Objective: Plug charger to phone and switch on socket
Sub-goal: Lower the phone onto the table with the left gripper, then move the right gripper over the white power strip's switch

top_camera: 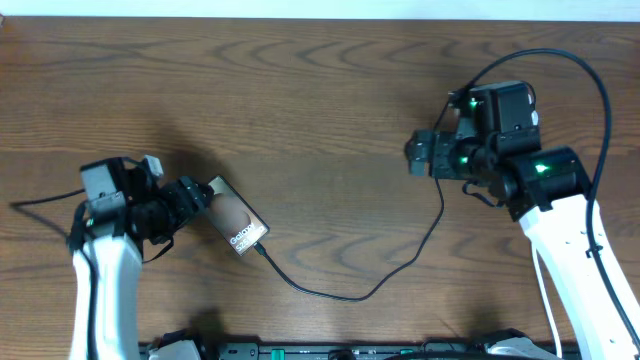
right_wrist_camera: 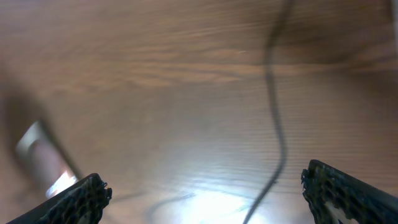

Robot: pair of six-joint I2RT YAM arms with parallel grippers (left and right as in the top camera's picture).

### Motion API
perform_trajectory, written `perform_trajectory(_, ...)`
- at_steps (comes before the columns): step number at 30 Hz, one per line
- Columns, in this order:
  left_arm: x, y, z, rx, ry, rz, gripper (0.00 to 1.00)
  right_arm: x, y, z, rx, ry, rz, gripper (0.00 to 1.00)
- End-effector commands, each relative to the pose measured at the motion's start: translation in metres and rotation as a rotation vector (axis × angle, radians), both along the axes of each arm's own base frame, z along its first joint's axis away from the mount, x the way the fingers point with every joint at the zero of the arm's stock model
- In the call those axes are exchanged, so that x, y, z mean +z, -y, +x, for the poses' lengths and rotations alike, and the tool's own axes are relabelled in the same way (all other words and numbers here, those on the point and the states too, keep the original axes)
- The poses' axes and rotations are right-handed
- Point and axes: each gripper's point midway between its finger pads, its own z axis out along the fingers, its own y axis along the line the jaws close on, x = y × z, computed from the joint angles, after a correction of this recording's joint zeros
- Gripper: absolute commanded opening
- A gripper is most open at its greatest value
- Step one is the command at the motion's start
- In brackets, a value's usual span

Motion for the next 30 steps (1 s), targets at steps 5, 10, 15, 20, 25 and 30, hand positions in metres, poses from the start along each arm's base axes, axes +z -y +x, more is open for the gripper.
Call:
perform_trajectory(5,0.073,0.021,-0.010,-0.076,0.289,0.011,0.88,0.007,0.084,0.016,-0.286,0.028,-0.069,0.99)
perform_trajectory(10,0.106,0.035,-0.022,-0.123,0.424,0.004,0.88,0.004,0.139,0.022,-0.324,0.029,-0.002,0.99)
perform_trajectory(15,0.117,0.038,-0.027,-0.108,0.457,-0.010,0.89,-0.009,0.172,0.032,-0.255,0.002,0.090,0.99)
perform_trajectory(20,0.118,0.038,-0.028,-0.089,0.450,-0.029,0.89,-0.026,0.198,0.050,-0.183,-0.080,0.062,0.99)
perform_trajectory(25,0.118,0.038,-0.028,-0.087,0.448,-0.031,0.89,-0.028,0.215,0.088,-0.110,-0.088,0.027,0.99)
perform_trajectory(30,0.118,0.038,-0.028,-0.087,0.448,-0.031,0.89,-0.035,0.230,0.116,-0.021,-0.101,-0.022,0.99)
